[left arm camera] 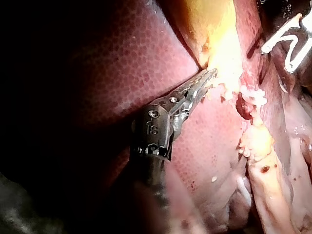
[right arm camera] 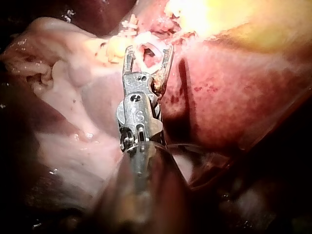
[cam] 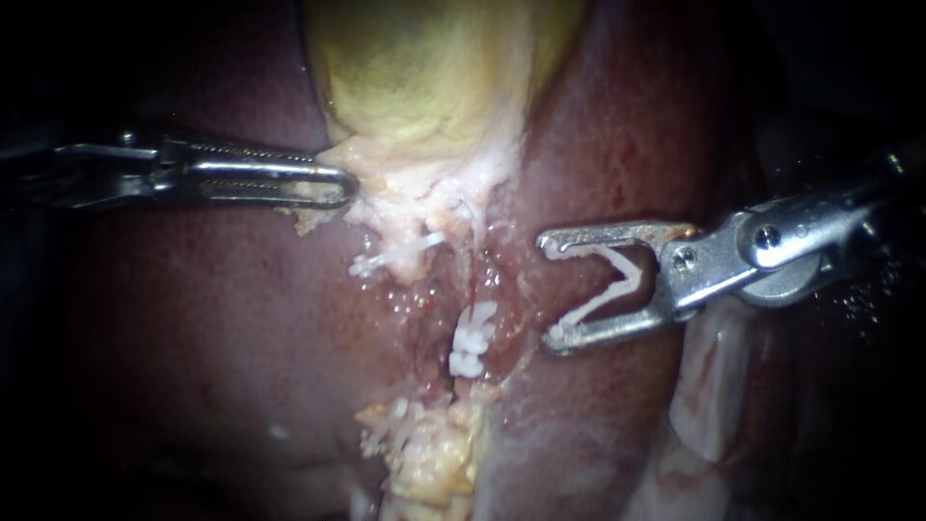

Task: Clipping third clip right tube

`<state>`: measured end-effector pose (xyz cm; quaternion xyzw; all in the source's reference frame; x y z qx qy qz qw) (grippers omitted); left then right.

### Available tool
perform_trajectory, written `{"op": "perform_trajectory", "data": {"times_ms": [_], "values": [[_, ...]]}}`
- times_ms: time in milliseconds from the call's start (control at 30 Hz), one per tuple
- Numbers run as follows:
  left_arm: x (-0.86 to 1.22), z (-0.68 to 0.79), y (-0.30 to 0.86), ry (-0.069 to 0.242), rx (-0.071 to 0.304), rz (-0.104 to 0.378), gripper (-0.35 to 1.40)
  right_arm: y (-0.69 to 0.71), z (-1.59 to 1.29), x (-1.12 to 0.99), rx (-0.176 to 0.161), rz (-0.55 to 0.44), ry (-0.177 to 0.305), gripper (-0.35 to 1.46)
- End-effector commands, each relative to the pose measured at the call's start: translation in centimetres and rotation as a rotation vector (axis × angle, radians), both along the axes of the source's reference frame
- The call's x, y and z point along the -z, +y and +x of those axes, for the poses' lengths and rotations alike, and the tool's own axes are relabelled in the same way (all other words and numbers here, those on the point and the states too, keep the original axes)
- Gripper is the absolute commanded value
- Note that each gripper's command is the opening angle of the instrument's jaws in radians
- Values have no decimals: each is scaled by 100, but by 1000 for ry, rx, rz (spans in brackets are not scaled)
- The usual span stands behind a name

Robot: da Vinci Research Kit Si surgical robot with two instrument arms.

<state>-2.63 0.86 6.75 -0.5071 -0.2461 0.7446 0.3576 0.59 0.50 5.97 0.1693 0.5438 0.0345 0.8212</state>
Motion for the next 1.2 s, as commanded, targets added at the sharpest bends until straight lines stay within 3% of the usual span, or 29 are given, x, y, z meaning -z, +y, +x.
{"op": "perform_trajectory", "data": {"times_ms": [33,133,267,400,500,667,800,1000,1200], "values": [[4,3,1,-2,-3,1,-35,0,0,0,0,0,0,50],[22,19,5,-8,-14,11,-35,-1,0,0,0,0,0,50],[56,44,15,-29,20,6,-35,-1,0,0,0,0,0,50],[78,52,23,-41,27,-16,-35,-1,3,0,-4,-1,1,50],[79,51,21,-40,29,-17,-35,-1,7,-1,-6,-7,3,50],[78,51,21,-40,28,-18,-35,-5,24,-8,-52,83,3,49],[78,50,21,-39,29,-18,-35,-7,43,-20,-44,208,47,48],[77,49,20,-39,29,-18,-35,-3,70,-41,-79,333,86,48],[77,49,19,-38,30,-19,-35,0,87,-65,-105,391,76,48]]}}
